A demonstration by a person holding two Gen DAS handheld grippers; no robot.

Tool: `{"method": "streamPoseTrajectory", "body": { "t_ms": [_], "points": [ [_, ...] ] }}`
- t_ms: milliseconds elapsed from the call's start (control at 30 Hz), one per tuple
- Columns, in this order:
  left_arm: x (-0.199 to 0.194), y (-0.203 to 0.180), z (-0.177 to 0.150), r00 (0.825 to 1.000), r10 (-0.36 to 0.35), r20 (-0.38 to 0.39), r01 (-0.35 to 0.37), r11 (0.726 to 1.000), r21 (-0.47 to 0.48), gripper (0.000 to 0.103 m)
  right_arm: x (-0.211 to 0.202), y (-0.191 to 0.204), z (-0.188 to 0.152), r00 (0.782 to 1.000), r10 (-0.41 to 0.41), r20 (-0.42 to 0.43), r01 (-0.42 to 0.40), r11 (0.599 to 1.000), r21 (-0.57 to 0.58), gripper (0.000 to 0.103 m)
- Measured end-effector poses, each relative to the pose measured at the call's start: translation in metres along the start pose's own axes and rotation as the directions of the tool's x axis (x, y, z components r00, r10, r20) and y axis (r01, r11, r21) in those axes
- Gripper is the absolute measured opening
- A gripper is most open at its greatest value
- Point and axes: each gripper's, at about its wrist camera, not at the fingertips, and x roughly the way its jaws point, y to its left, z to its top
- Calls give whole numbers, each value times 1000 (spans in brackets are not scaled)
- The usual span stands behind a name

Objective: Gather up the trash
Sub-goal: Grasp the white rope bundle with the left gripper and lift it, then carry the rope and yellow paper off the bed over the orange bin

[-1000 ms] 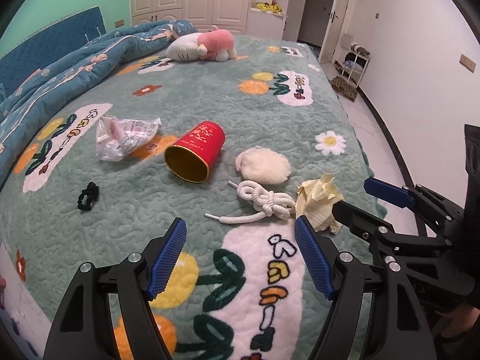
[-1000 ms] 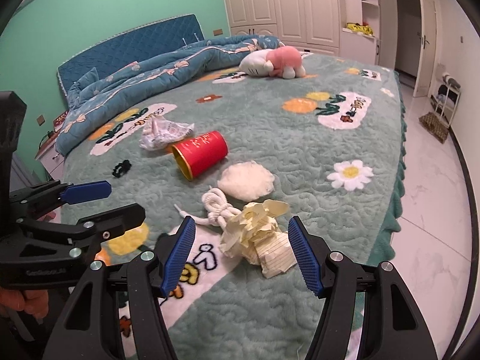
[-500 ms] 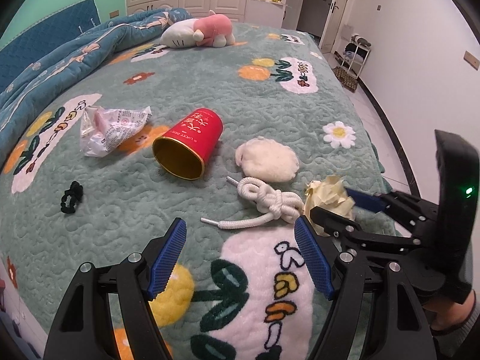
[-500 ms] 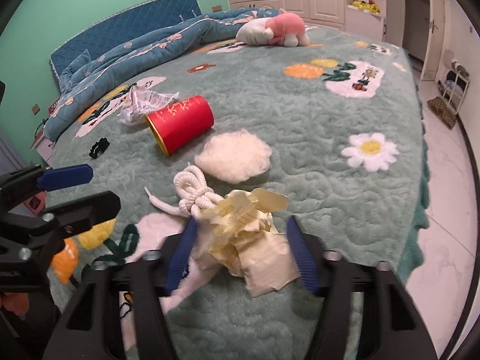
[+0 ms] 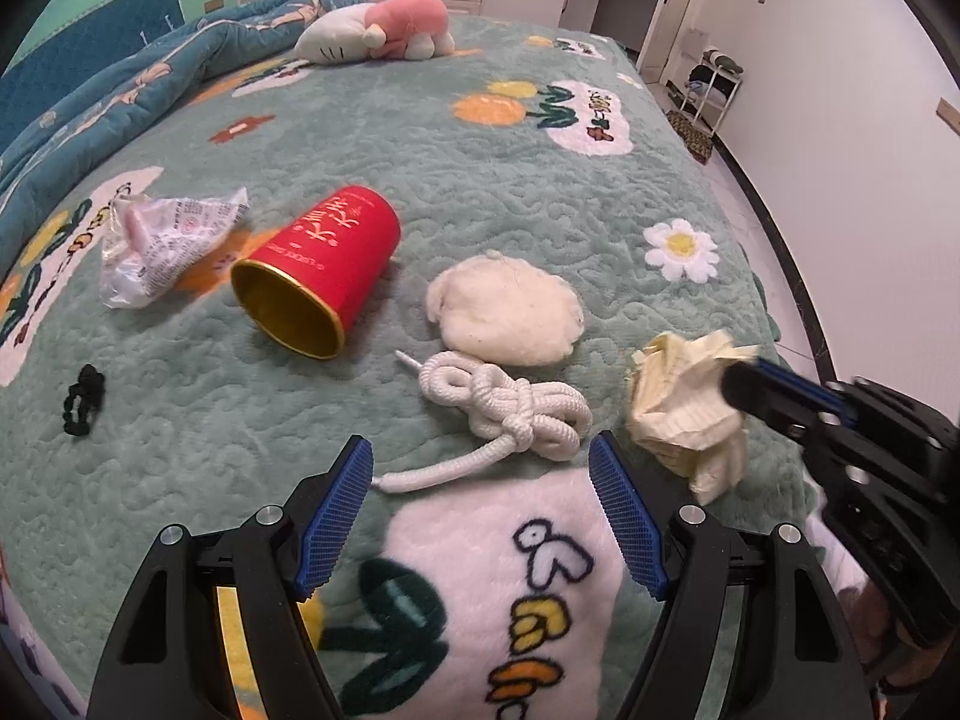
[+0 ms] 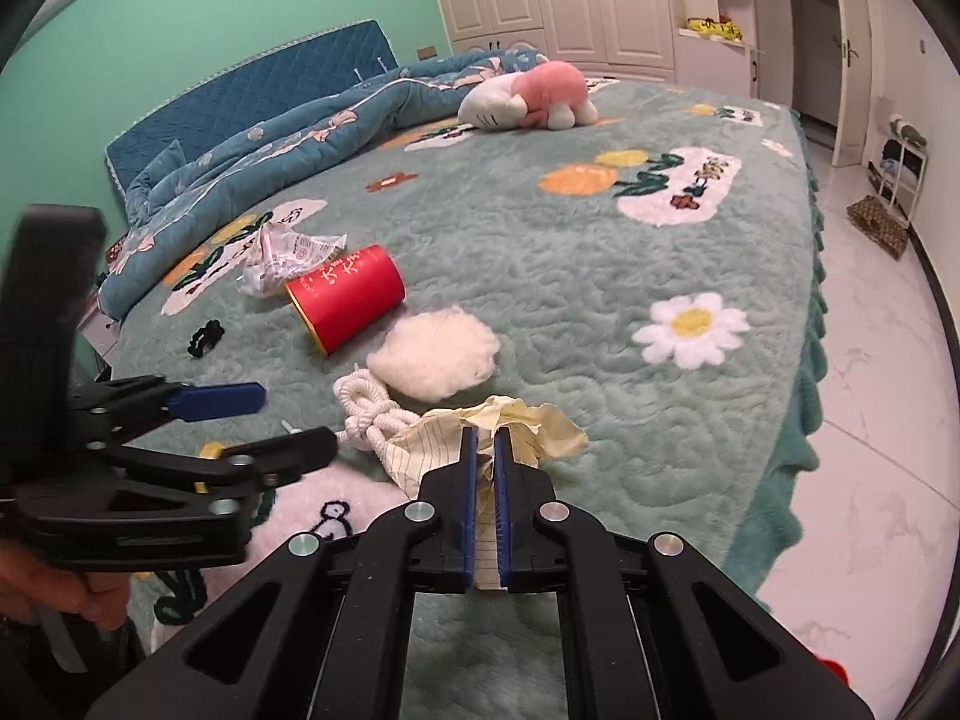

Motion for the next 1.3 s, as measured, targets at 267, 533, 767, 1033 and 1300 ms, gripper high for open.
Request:
{"method": "streamPoseTrajectory", "body": {
  "t_ms": [267, 533, 767, 1033, 1300],
  "points": [
    [29, -7, 11, 1000, -3, -29, 3, 1000, -4, 75, -29, -7, 5, 998, 4, 64, -5, 1000, 11, 5],
    [55, -10, 10, 998, 5, -59, -4, 1000, 23, 51, -32, -11, 7, 997, 4, 77, -5, 1000, 18, 5],
    [47, -12, 7, 999, -15, -47, 16, 999, 32, 34, -34, -12, 5, 997, 3, 77, -5, 1000, 22, 5],
    [19, -13, 6, 1000, -9, -10, 9, 1000, 28, 33, -43, -7, 4, 996, 6, 92, -7, 1000, 15, 5],
    [-30, -18, 0, 999, 5, 51, -8, 999, 51, 33, -71, 11, 3, 992, 41, 121, -40, 999, -7, 5]
  ]
}}
